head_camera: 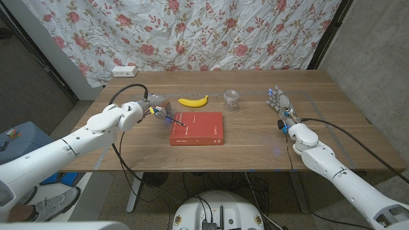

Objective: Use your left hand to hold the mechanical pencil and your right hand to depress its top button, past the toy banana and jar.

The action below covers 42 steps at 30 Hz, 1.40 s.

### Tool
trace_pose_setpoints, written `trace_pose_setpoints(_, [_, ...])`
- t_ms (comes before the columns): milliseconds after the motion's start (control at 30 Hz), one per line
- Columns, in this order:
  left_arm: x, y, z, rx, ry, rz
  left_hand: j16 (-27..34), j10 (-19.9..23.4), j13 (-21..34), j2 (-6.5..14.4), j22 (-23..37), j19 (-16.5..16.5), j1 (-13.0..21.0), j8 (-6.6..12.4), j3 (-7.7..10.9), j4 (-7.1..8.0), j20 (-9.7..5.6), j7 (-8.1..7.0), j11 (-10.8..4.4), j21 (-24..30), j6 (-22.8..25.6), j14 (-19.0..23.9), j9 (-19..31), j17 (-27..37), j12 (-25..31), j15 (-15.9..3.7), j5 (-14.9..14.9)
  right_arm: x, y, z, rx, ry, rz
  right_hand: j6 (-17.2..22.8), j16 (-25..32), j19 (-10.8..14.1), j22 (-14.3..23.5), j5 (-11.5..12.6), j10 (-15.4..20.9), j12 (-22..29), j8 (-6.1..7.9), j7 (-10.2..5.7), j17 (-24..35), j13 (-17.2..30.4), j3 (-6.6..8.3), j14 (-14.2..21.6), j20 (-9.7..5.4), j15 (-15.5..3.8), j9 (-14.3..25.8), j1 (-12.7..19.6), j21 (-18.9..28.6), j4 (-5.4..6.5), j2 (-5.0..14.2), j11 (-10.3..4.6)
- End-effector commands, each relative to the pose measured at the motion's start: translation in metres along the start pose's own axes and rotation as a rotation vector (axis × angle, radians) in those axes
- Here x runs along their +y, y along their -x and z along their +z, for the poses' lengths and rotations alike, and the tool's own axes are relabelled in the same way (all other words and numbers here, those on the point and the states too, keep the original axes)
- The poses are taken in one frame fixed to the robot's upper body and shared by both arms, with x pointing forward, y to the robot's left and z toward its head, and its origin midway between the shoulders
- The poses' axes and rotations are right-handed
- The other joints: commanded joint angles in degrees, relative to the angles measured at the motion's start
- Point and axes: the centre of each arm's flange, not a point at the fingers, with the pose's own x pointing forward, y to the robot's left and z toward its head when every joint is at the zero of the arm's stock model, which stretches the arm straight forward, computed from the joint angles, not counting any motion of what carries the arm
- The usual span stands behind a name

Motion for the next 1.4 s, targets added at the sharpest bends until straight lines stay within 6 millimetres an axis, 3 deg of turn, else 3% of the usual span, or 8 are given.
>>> trace_pose_setpoints(33, [-0.0024, -0.0043, 0.0032, -0.003, 0.003, -0.006, 0.4, 0.4, 0.2, 0.0, 0.2, 0.3, 1.0, -0.02, -0.17, -0.05, -4.91, 0.04, -0.01, 0.1, 0.3, 0.7, 0.1, 0.3, 0.3, -10.14, 0.2, -0.002, -0.0005, -0.0007, 0.002, 0.0, -0.002, 0.5, 0.4, 0.5, 0.2, 0.1, 0.5, 0.1, 0.13, -0.12, 0.2, 0.2, 0.4, 0.4, 0.23, -0.32, 0.3, -0.3, 0.3, -0.05, 0.42, 0.18])
trace_pose_setpoints(667, [-0.003, -0.0087, 0.007, -0.006, -0.006, -0.001, 0.4, 2.2, 0.3, 0.6, 0.2, 0.6, 2.4, -0.08, -0.16, -0.06, -4.79, 0.42, -0.04, 0.0, 1.5, 1.7, 0.2, 0.3, 0.3, -10.2, 0.4, -0.0028, 0.001, 0.0006, 0.002, -0.001, 0.0, 0.6, 0.5, 0.5, 0.2, 0.1, 0.5, 0.1, 0.01, -0.13, 0.2, 0.2, 0.69, 0.4, 0.24, -0.28, 0.3, -0.6, 0.3, -0.07, 0.39, 0.12])
trace_pose_setpoints(1400, [-0.0011, -0.0075, 0.0097, 0.002, -0.011, 0.002, 0.4, 8.4, 0.6, 1.9, 0.2, 1.6, 3.3, 1.29, -0.94, 0.34, -5.11, 1.62, 0.0, 0.0, 6.6, 3.3, 0.6, 0.4, 1.2, -10.35, 0.3, -0.0015, 0.0, -0.0009, 0.002, -0.005, 0.006, 0.7, 0.5, 0.5, 0.2, 0.1, 0.6, 0.1, -0.07, -0.16, 0.1, 0.2, 0.98, 0.4, 0.24, -0.37, 0.3, -0.9, 0.3, -0.1, 0.34, 0.22])
